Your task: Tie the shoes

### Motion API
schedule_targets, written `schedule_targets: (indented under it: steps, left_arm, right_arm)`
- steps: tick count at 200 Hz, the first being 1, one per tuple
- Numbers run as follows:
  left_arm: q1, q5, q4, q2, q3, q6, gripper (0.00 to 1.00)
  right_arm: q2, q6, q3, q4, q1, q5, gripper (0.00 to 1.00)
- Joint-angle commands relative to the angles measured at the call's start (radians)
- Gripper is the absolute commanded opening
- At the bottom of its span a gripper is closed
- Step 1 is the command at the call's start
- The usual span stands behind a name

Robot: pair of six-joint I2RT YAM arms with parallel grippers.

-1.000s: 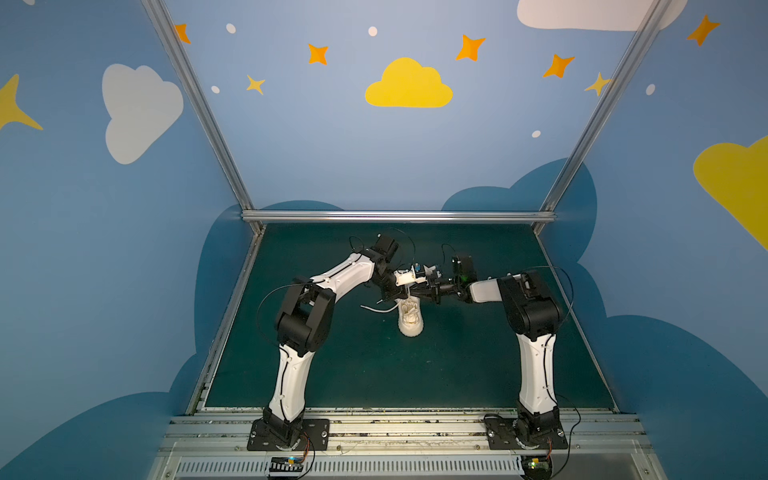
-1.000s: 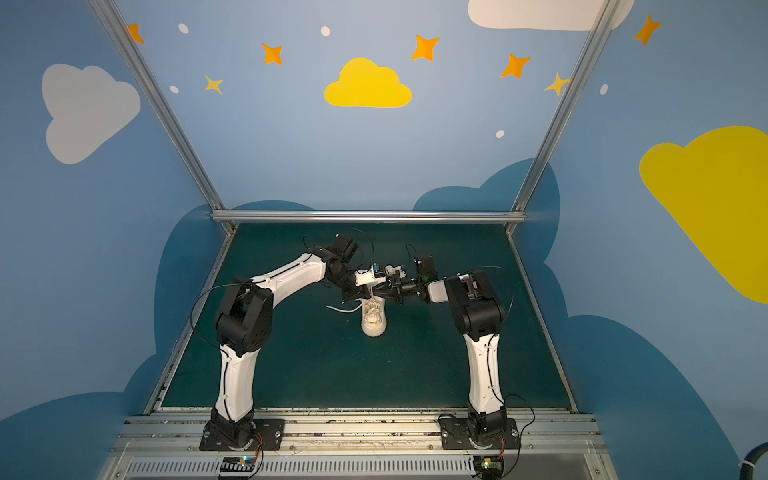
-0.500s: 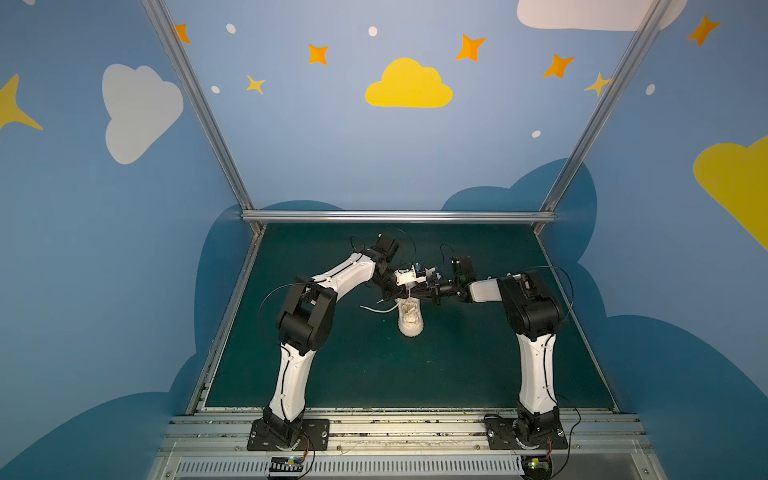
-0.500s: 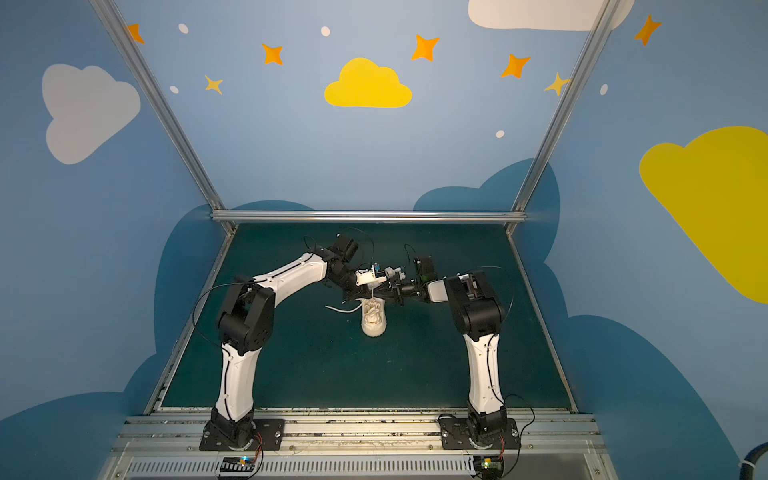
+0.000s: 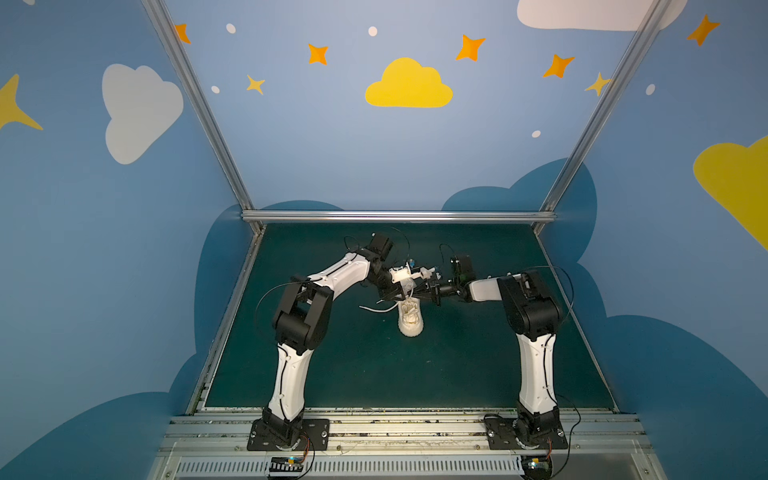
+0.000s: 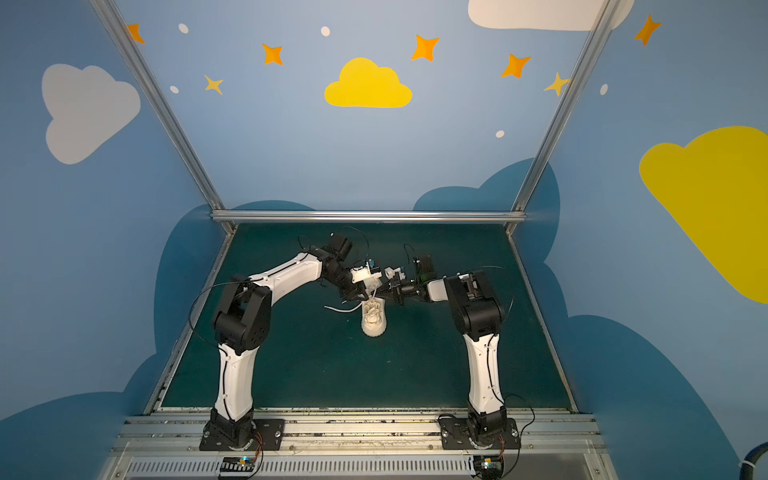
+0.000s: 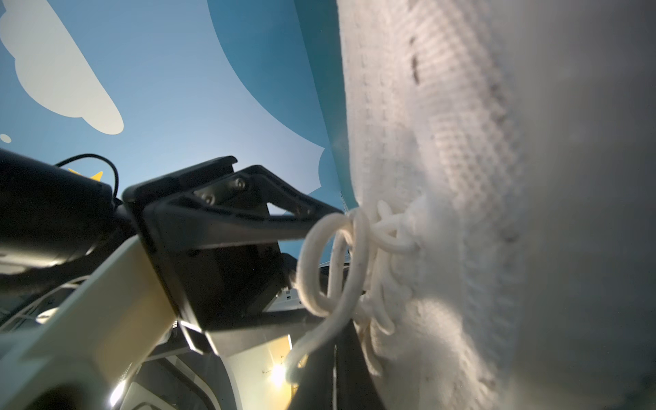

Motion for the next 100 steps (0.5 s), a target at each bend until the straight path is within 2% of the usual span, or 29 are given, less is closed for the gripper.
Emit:
schedule_targets:
  steps: [1, 17, 62, 100]
  left_arm:
    - [0.051, 0.069, 0.059, -0.076, -0.026, -0.132, 0.55]
    - [0.070, 0.093, 0.114, -0.094, -0.048, -0.220, 0.62]
    - [0.084, 0.170, 0.253, -0.058, -0.032, -0.513, 0.68]
    - [0.069, 0.180, 0.282, 0.020, 0.032, -0.622, 0.71]
  right_arm:
    - [-0.016, -0.067, 0.032, -0.072, 0.005, 0.002, 0.00]
    - [-0.020, -0.103, 0.039, -0.116, 0.005, 0.009, 0.00]
    - [-0.041, -0.282, 0.101, -0.334, 0.011, 0.038, 0.00]
    - [-0.039, -0.314, 0.115, -0.382, 0.014, 0.044, 0.00]
